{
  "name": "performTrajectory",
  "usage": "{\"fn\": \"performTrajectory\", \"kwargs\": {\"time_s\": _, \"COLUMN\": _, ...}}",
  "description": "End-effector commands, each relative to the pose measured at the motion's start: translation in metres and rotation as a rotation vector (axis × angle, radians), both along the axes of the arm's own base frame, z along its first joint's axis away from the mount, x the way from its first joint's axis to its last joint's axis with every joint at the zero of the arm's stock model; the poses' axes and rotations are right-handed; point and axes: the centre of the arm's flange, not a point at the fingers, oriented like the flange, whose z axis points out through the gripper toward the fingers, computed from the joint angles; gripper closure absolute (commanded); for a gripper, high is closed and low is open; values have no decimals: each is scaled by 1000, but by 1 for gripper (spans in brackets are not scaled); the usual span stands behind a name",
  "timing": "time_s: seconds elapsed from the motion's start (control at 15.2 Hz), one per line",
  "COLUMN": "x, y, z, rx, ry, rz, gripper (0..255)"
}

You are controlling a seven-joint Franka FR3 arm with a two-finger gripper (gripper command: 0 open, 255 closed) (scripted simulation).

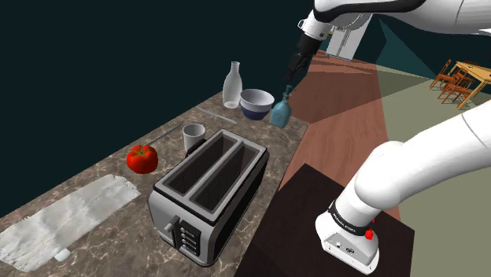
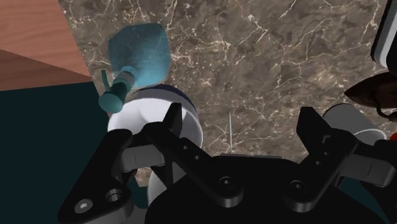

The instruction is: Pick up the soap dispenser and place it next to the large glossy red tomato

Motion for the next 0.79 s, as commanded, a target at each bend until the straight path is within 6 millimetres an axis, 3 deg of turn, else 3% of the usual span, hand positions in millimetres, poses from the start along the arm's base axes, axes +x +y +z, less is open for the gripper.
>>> {"fn": "performTrajectory", "kwargs": {"time_s": 0.0, "x": 9, "y": -21, "z": -13, "rx": 3, "ry": 5, "rz": -3, "gripper": 0}}
{"fn": "performTrajectory", "kwargs": {"time_s": 0.59, "x": 49, "y": -126, "z": -60, "rx": 21, "ry": 26, "rz": -22, "gripper": 0}}
{"fn": "performTrajectory", "kwargs": {"time_s": 0.73, "x": 53, "y": -136, "z": -69, "rx": 23, "ry": 28, "rz": -23, "gripper": 0}}
